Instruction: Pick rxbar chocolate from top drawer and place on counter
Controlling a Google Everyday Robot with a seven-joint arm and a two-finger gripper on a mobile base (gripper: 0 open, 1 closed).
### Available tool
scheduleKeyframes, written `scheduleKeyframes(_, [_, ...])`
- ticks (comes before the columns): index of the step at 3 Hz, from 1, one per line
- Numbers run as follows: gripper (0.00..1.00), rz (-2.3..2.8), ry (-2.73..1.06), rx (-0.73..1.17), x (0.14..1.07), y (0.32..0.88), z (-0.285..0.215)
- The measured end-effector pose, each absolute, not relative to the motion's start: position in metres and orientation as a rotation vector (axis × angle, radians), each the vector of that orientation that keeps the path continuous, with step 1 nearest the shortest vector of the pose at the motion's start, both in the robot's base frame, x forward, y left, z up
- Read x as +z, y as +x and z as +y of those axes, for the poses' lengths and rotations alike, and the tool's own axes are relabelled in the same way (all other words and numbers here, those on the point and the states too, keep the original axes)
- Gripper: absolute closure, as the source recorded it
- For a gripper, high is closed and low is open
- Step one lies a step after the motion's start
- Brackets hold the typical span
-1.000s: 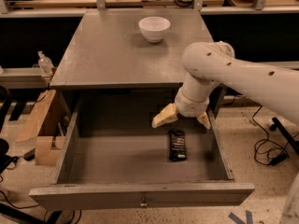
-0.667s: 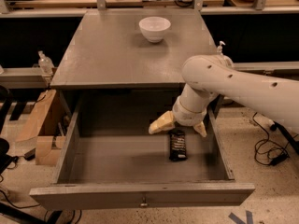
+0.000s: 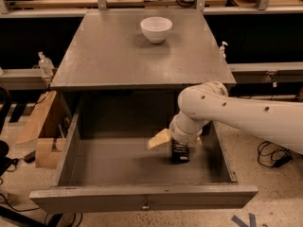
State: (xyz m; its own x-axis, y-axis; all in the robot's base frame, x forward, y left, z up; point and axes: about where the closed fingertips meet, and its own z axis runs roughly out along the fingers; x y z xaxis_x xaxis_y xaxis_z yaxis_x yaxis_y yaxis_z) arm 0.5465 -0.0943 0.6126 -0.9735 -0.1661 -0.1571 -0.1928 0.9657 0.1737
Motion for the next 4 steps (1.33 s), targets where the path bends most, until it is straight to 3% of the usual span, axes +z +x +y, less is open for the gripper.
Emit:
scheduleKeyframes(3, [0.0, 2.932, -0.331, 0.313, 0.589, 0.557, -0.1])
scheduleKeyframes(4, [0.18, 2.942, -0.35, 0.284, 0.577, 0.557, -0.097])
